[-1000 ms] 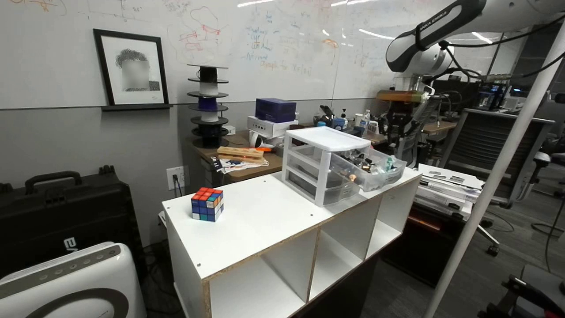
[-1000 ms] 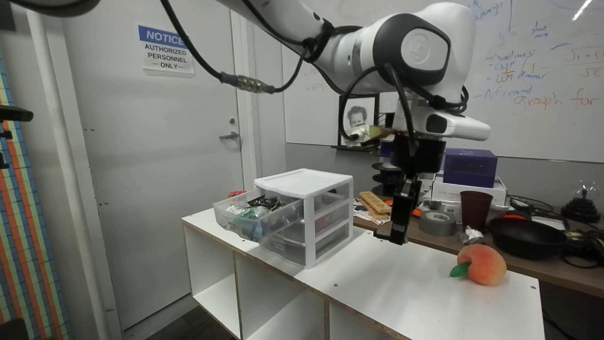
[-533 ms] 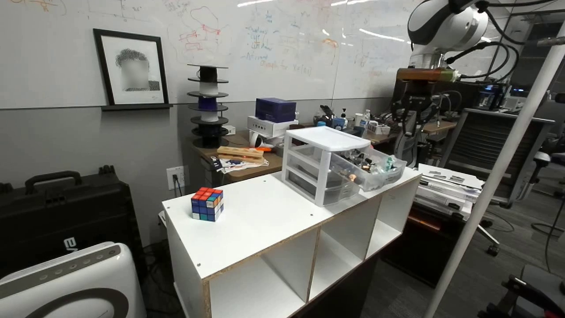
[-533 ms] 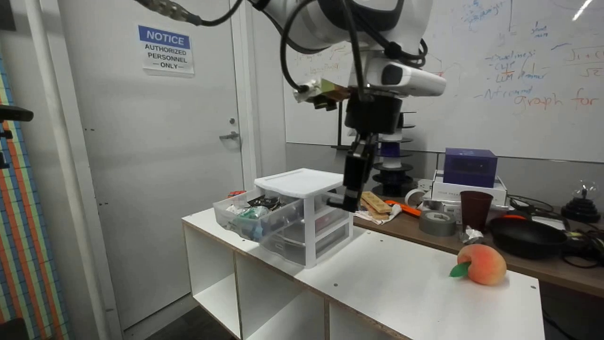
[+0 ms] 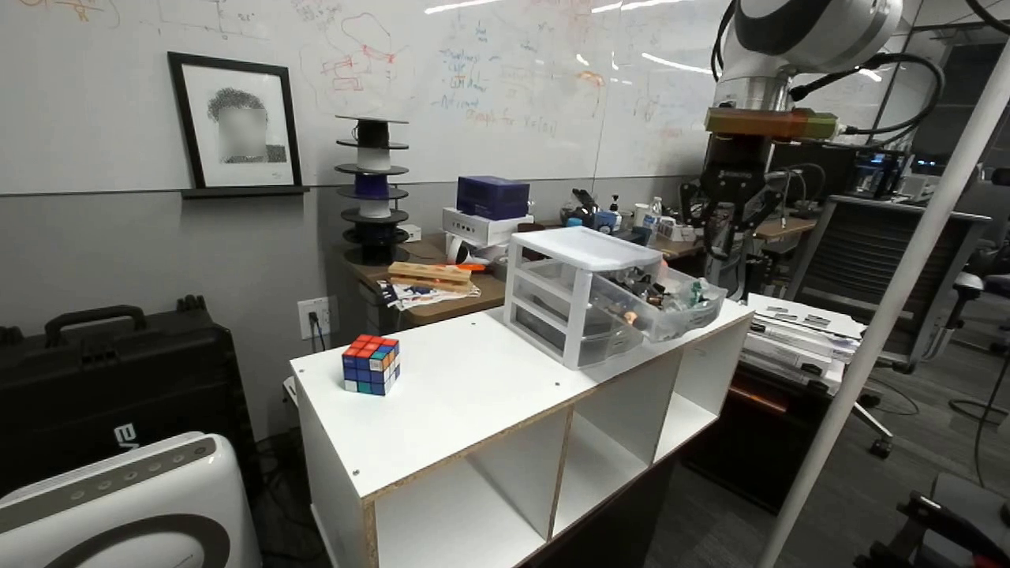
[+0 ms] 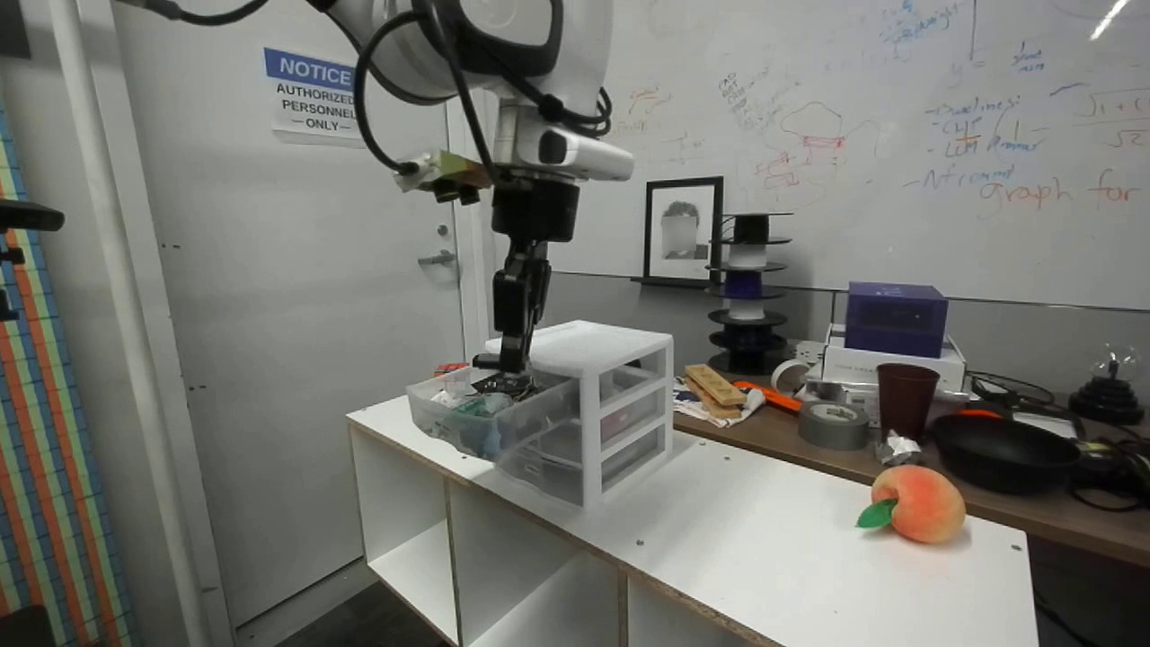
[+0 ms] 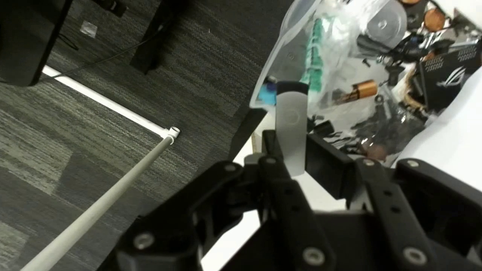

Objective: Pick up the plastic and grey object from the right side of the counter and place them inside the topmost drawer, push the drawer closed

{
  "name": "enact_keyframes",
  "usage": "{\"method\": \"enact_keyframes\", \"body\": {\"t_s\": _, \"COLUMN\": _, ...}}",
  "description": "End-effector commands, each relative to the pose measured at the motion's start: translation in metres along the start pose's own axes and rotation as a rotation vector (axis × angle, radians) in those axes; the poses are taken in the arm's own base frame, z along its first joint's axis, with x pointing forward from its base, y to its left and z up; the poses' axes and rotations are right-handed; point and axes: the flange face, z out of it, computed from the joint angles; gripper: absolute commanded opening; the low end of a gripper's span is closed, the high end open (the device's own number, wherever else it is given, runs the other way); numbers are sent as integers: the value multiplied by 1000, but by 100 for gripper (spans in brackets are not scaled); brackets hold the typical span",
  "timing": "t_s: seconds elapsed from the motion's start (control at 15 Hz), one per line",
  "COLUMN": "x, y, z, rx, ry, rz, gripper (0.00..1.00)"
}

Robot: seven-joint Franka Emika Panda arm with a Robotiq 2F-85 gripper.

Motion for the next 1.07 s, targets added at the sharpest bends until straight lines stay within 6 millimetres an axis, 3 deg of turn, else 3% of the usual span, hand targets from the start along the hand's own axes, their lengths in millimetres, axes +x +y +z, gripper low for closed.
{"method": "enact_keyframes", "body": {"t_s": 0.0, "x": -34, "y": -18, "z": 11, "rx": 59, "ry": 62, "rz": -81, "gripper": 6}}
{"method": "enact_keyframes", "body": {"t_s": 0.33, "x": -53, "y": -34, "z": 30, "rx": 112, "ry": 99, "rz": -144, "gripper": 6}}
{"method": "enact_keyframes", "body": {"t_s": 0.67, "x": -55, "y": -36, "z": 34, "rx": 206, "ry": 151, "rz": -195, "gripper": 6}}
{"method": "enact_keyframes", "body": {"t_s": 0.73, "x": -56, "y": -35, "z": 34, "rx": 214, "ry": 153, "rz": -205, "gripper": 49}}
{"method": "enact_keyframes", "body": {"t_s": 0.87, "x": -59, "y": -31, "z": 32, "rx": 234, "ry": 148, "rz": -224, "gripper": 56}}
{"method": "enact_keyframes", "body": {"t_s": 1.0, "x": -67, "y": -24, "z": 28, "rx": 245, "ry": 132, "rz": -234, "gripper": 72}}
